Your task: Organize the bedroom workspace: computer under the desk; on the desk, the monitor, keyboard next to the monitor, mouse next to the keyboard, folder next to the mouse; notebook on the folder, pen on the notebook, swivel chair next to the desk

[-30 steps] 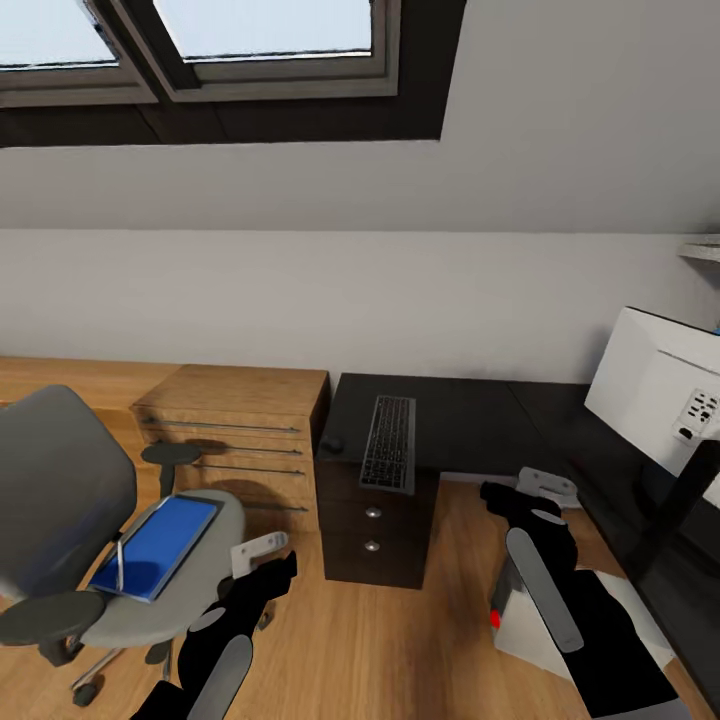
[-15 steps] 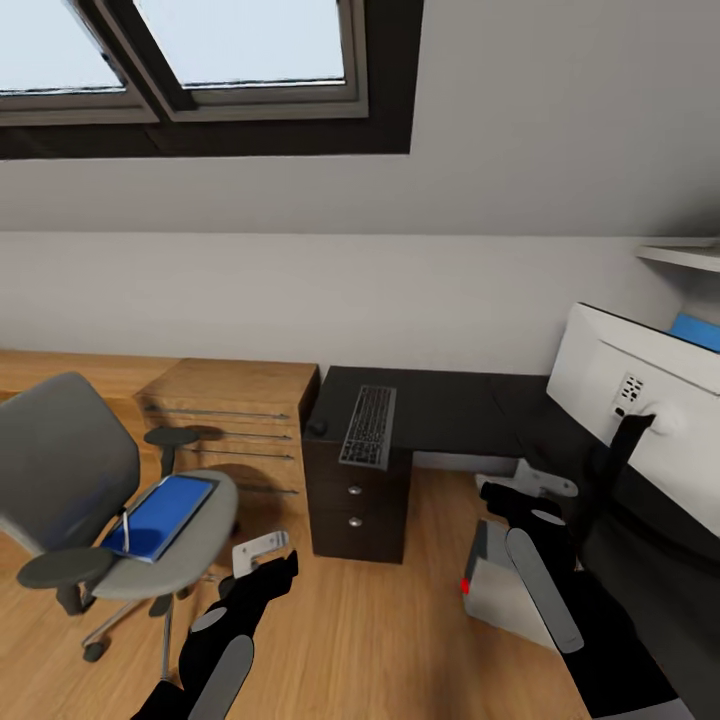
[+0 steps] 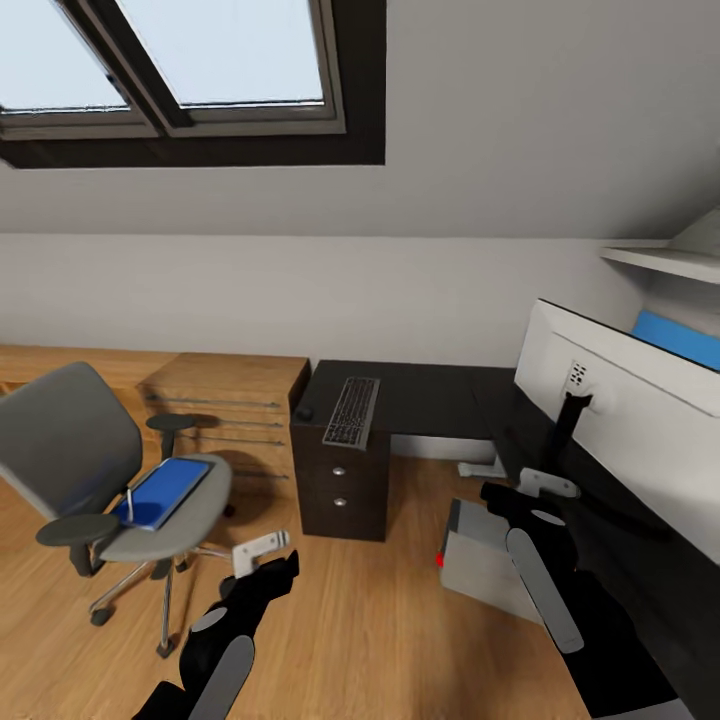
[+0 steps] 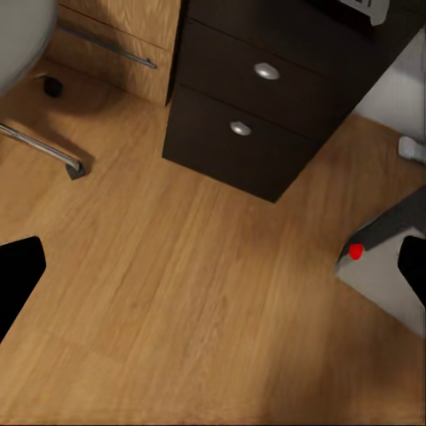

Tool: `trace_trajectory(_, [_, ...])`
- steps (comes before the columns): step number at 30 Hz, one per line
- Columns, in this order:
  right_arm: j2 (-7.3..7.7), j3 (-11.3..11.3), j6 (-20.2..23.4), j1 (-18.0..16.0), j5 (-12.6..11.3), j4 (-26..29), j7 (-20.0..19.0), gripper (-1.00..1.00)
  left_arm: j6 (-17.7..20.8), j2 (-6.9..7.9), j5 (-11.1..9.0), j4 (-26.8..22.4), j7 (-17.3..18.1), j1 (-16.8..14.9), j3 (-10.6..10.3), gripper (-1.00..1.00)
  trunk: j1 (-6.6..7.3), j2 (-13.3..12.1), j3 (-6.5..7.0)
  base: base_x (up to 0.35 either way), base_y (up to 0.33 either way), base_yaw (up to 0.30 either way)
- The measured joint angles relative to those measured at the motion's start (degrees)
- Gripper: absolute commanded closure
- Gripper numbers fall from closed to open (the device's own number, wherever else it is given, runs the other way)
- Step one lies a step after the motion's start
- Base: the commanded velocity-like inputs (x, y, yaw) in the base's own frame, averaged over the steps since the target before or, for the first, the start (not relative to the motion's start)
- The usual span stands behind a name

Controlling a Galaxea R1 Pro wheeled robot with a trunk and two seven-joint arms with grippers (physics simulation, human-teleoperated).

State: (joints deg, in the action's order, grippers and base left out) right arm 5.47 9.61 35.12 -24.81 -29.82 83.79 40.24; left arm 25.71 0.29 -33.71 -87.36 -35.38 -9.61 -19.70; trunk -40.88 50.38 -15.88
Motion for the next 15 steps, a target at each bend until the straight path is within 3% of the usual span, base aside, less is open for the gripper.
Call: trace_trajectory(15, [-0.08,0.0,-0.1,0.0,0.0,-0.8,0.0,-1.0,0.0,-0.06,-0.1,0.0,0.1,0.0,-0.4,-1.0,3.3,-6.0,2.79,-0.31,-0.17,-0.021])
